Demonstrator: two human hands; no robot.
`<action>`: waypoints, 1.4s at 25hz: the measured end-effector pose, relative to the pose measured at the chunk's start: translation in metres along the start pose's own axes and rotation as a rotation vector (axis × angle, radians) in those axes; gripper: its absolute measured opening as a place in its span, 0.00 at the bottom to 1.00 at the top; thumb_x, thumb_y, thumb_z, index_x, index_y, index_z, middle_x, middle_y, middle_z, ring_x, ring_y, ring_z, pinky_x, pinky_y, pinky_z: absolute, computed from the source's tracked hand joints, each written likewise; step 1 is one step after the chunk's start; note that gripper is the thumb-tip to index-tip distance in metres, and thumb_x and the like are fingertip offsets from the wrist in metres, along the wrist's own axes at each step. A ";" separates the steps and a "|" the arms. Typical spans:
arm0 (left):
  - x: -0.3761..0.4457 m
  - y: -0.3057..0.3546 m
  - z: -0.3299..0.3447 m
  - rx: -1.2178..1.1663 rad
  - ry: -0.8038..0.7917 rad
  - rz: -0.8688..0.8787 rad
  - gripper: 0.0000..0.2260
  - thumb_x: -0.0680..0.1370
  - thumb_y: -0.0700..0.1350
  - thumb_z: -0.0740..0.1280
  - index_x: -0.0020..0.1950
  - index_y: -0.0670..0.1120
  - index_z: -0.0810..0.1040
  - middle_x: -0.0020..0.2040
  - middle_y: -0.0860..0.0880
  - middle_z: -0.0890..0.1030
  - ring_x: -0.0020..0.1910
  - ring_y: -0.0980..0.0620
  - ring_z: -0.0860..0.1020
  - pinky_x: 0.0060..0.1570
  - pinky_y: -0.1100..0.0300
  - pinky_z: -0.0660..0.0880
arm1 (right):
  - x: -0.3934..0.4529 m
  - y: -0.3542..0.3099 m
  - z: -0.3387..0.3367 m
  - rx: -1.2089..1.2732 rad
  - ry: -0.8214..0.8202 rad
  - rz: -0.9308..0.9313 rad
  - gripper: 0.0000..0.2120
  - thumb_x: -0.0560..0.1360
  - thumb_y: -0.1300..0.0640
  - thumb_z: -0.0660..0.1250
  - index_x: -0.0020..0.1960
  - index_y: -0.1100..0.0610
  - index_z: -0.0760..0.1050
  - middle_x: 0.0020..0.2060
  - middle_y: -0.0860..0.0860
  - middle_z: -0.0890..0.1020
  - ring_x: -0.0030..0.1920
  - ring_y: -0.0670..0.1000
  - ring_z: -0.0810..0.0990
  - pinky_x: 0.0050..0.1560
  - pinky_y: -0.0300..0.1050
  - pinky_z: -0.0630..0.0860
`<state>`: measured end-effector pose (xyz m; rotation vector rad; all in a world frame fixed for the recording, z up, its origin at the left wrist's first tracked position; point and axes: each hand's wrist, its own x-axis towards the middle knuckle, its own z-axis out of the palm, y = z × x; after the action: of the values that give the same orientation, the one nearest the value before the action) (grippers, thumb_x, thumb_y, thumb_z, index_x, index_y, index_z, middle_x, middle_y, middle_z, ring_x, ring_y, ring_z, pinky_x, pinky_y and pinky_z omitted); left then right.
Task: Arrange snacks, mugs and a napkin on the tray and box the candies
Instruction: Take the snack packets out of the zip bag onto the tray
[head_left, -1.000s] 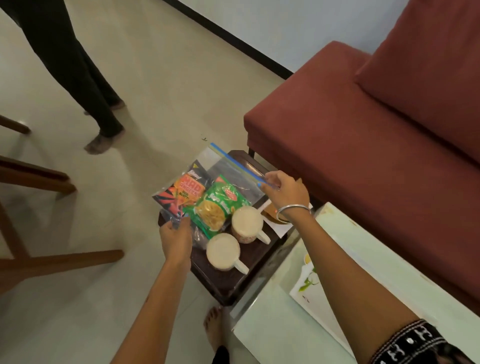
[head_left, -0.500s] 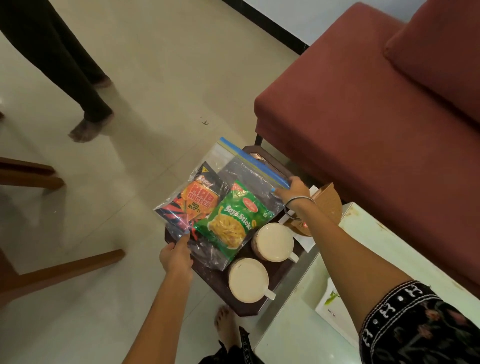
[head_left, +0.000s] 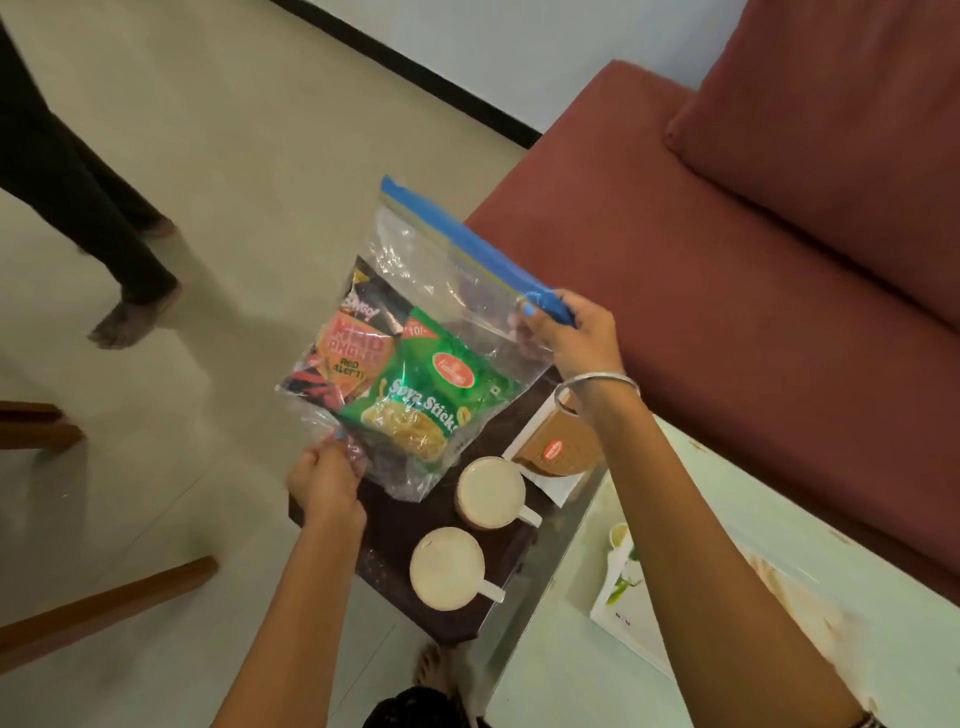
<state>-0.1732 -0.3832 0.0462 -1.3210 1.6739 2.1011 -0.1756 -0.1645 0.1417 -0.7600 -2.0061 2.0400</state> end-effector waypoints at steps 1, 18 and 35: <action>-0.013 -0.001 0.009 0.001 -0.039 0.003 0.08 0.76 0.34 0.62 0.38 0.44 0.73 0.36 0.47 0.76 0.34 0.53 0.74 0.34 0.62 0.72 | -0.010 -0.013 -0.015 0.070 0.018 -0.032 0.09 0.74 0.68 0.66 0.39 0.55 0.77 0.31 0.52 0.80 0.30 0.45 0.77 0.35 0.36 0.79; -0.391 -0.139 0.144 0.848 -0.739 0.650 0.20 0.72 0.56 0.68 0.44 0.37 0.80 0.45 0.39 0.83 0.45 0.40 0.81 0.47 0.49 0.78 | -0.254 0.010 -0.288 -0.808 0.519 -0.567 0.08 0.71 0.67 0.68 0.48 0.60 0.82 0.35 0.57 0.84 0.33 0.56 0.80 0.34 0.47 0.77; -0.443 -0.292 0.076 0.994 -0.910 0.147 0.04 0.70 0.33 0.70 0.44 0.38 0.80 0.47 0.37 0.83 0.44 0.40 0.83 0.46 0.47 0.81 | -0.340 0.099 -0.383 0.064 0.524 0.335 0.14 0.72 0.51 0.70 0.50 0.60 0.82 0.48 0.59 0.84 0.50 0.60 0.82 0.52 0.58 0.80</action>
<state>0.2265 -0.0405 0.1462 0.0589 1.8689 1.1858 0.3169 0.0058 0.1395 -1.5143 -1.5906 1.7860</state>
